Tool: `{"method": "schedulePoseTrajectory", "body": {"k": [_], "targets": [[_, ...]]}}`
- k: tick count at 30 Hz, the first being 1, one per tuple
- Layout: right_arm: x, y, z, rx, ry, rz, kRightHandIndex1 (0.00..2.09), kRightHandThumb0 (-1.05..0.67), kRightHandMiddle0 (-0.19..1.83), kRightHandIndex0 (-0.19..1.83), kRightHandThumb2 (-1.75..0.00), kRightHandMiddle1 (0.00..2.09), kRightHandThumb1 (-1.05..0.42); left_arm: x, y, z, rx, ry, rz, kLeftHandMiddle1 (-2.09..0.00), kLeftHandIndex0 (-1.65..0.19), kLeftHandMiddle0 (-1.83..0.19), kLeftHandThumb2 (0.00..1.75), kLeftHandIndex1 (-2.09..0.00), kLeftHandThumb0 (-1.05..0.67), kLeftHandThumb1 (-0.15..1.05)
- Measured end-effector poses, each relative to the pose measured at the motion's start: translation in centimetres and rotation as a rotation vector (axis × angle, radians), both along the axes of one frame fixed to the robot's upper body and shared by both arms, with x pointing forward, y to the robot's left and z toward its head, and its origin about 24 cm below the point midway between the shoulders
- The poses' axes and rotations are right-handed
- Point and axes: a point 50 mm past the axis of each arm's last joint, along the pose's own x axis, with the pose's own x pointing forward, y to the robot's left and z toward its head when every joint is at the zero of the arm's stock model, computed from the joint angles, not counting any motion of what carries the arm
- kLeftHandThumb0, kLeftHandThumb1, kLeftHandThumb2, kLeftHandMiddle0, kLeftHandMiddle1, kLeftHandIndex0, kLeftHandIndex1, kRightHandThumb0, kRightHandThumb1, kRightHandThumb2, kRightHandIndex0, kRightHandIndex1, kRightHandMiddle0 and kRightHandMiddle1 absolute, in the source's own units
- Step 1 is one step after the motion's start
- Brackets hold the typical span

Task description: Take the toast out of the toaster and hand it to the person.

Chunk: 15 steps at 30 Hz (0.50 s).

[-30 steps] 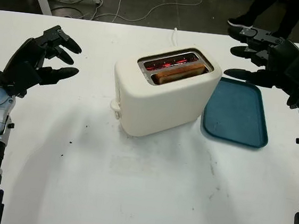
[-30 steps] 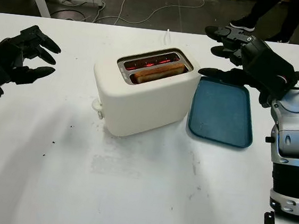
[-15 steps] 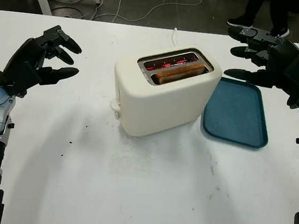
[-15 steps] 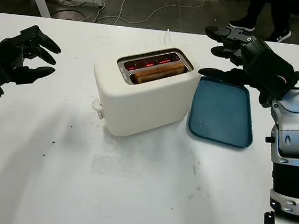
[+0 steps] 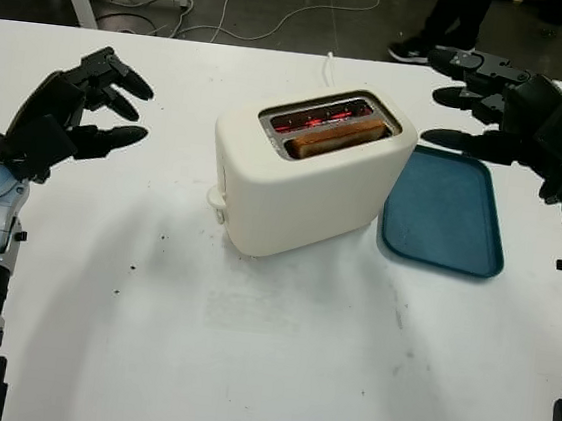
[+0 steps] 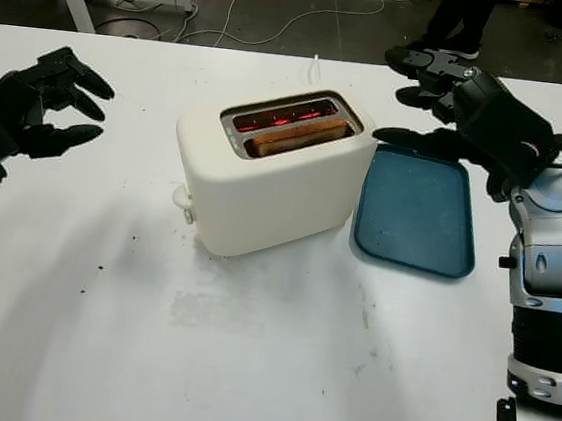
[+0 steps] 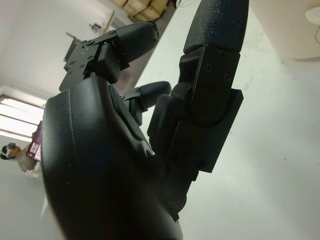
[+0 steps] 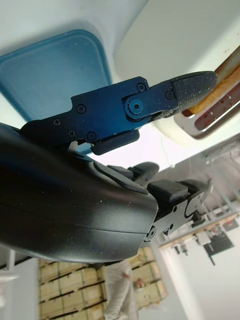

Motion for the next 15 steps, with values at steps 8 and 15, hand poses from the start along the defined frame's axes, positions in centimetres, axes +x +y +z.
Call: {"method": "schedulePoseTrajectory", "body": {"k": [8, 15], "targets": [[0.0, 0.0, 0.0, 0.0, 0.0, 0.0, 0.62, -0.64, 0.27, 0.0, 0.0, 0.07, -0.8, 0.0, 0.0, 0.0, 0.0, 0.0, 0.0, -1.52, -0.19, -0.17, 0.16, -1.4, -1.05, 0.92], [0.0, -0.01, 0.0, -0.002, 0.0, -0.001, 0.65, -0.64, 0.28, 0.0, 0.0, 0.08, -0.8, 0.0, -0.02, 0.03, 0.0, -0.001, -0.001, -1.52, -0.18, -0.16, 0.14, -1.4, -1.05, 0.92]]}}
